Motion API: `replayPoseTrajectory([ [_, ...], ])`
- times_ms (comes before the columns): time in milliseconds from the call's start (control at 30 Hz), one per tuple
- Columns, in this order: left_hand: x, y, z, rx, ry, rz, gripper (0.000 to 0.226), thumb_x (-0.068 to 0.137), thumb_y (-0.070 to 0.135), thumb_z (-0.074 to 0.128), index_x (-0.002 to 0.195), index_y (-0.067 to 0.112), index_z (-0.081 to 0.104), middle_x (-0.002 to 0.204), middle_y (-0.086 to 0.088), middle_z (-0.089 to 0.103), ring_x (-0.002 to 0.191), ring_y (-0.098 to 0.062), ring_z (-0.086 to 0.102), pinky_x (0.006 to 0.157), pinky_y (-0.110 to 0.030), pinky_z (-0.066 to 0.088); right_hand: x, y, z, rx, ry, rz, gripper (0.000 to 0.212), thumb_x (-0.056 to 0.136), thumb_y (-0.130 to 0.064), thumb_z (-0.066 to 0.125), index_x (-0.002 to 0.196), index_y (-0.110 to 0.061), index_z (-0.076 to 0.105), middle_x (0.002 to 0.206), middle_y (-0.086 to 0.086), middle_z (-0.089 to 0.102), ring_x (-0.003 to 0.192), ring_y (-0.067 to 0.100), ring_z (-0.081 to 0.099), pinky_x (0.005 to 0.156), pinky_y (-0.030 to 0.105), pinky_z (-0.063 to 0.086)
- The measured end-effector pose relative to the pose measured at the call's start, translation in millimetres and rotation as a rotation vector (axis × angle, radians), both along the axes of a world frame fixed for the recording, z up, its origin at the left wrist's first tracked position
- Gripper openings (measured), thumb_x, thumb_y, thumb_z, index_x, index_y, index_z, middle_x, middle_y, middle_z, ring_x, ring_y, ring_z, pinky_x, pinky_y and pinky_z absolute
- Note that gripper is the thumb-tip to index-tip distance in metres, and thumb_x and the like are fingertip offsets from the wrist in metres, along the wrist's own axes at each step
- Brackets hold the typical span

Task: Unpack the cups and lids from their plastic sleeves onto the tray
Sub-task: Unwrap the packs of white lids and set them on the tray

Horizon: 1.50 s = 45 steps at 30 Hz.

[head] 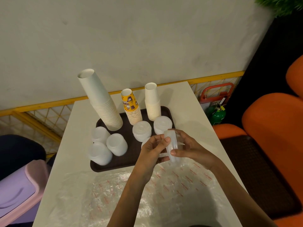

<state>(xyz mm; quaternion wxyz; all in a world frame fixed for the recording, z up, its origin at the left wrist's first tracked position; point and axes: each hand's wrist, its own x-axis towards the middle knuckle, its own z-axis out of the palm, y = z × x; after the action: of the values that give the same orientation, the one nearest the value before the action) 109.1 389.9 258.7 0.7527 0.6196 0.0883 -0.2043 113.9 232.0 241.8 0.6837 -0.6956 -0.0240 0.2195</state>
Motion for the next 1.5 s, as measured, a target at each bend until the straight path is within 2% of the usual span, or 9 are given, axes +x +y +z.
replayPoseTrajectory([
  [100, 2.3, 2.6, -3.9, -0.041, 0.065, -0.009, 0.029, 0.077, 0.030, 0.066, 0.103, 0.020, 0.062, 0.100, -0.002, 0.070, 0.094, -0.022, 0.066, 0.082, -0.034, 0.055, 0.5, -1.2, -3.9, 0.010, -0.008, 0.022, 0.050, 0.083, -0.007, 0.067, 0.118, -0.033, 0.044, 0.125, -0.013, 0.046, 0.109, 0.007, 0.051, 0.072, 0.014, 0.052],
  [233, 3.0, 5.0, -6.8, -0.098, 0.119, -0.015, 0.040, 0.066, 0.031, 0.069, 0.104, 0.020, 0.062, 0.104, -0.005, 0.069, 0.100, -0.026, 0.064, 0.088, -0.040, 0.053, 2.3, -0.6, -7.4, 0.006, -0.003, 0.050, 0.064, 0.073, -0.020, 0.077, 0.123, -0.036, 0.041, 0.133, -0.008, 0.044, 0.117, 0.014, 0.049, 0.080, 0.017, 0.053],
  [333, 4.2, 7.6, -8.1, -0.137, 0.164, -0.019, 0.044, 0.066, 0.029, 0.069, 0.108, 0.020, 0.061, 0.111, -0.009, 0.066, 0.105, -0.029, 0.061, 0.086, -0.038, 0.053, 4.0, -1.0, -11.4, -0.019, 0.001, 0.068, 0.073, 0.068, -0.027, 0.075, 0.130, -0.038, 0.037, 0.138, -0.005, 0.042, 0.123, 0.016, 0.047, 0.087, 0.021, 0.053],
  [500, 5.3, 10.7, -9.0, -0.164, 0.186, -0.022, 0.039, 0.069, 0.026, 0.068, 0.107, 0.020, 0.061, 0.102, -0.006, 0.068, 0.097, -0.024, 0.063, 0.078, -0.031, 0.055, 4.2, -2.0, -13.3, 0.013, 0.014, 0.088, 0.069, 0.067, -0.024, 0.071, 0.128, -0.036, 0.040, 0.136, -0.003, 0.044, 0.121, 0.018, 0.048, 0.083, 0.021, 0.053],
  [800, 4.9, 4.7, -10.4, 0.053, 0.037, 0.079, 0.008, 0.093, 0.018, 0.057, 0.100, 0.019, 0.060, 0.100, -0.003, 0.068, 0.091, -0.021, 0.067, 0.075, -0.029, 0.058, 4.3, -2.4, -15.1, -0.041, 0.070, 0.017, 0.073, 0.067, -0.036, 0.069, 0.132, -0.033, 0.037, 0.133, -0.007, 0.047, 0.121, 0.016, 0.049, 0.090, 0.028, 0.050],
  [967, 4.0, -3.2, -20.1, 0.248, -0.038, 0.141, 0.020, 0.092, 0.019, 0.059, 0.112, 0.016, 0.056, 0.108, -0.007, 0.065, 0.096, -0.024, 0.067, 0.071, -0.028, 0.059, 4.9, 2.3, -21.8, -0.166, 0.089, -0.059, 0.060, 0.080, -0.027, 0.073, 0.125, -0.039, 0.035, 0.125, -0.010, 0.046, 0.111, 0.013, 0.051, 0.073, 0.017, 0.051],
  [1133, 4.9, -3.2, -35.5, 0.419, -0.074, 0.126, 0.028, 0.091, 0.014, 0.060, 0.118, 0.017, 0.054, 0.115, -0.011, 0.063, 0.101, -0.026, 0.064, 0.079, -0.036, 0.059, 3.0, -3.3, -31.2, -0.260, 0.106, -0.088, 0.068, 0.078, -0.029, 0.076, 0.130, -0.039, 0.033, 0.126, -0.009, 0.044, 0.118, 0.017, 0.048, 0.094, 0.033, 0.048],
  [1267, 9.2, -5.2, -44.9, 0.573, -0.101, 0.085, 0.037, 0.090, 0.012, 0.061, 0.126, 0.009, 0.052, 0.118, -0.006, 0.061, 0.104, -0.021, 0.060, 0.087, -0.033, 0.054, 5.1, -3.0, -35.2, -0.266, 0.112, -0.083, 0.064, 0.078, -0.029, 0.075, 0.126, -0.041, 0.034, 0.124, -0.011, 0.043, 0.114, 0.013, 0.046, 0.078, 0.017, 0.048],
  [1500, 34.0, 8.3, -60.0, 0.421, -0.032, 0.227, 0.024, 0.091, 0.012, 0.061, 0.115, 0.012, 0.056, 0.115, -0.009, 0.060, 0.104, -0.025, 0.058, 0.090, -0.045, 0.054, 12.6, -9.9, -48.2, -0.282, 0.205, -0.141, 0.071, 0.077, -0.031, 0.076, 0.136, -0.028, 0.037, 0.128, -0.004, 0.046, 0.115, 0.016, 0.048, 0.090, 0.028, 0.046],
])
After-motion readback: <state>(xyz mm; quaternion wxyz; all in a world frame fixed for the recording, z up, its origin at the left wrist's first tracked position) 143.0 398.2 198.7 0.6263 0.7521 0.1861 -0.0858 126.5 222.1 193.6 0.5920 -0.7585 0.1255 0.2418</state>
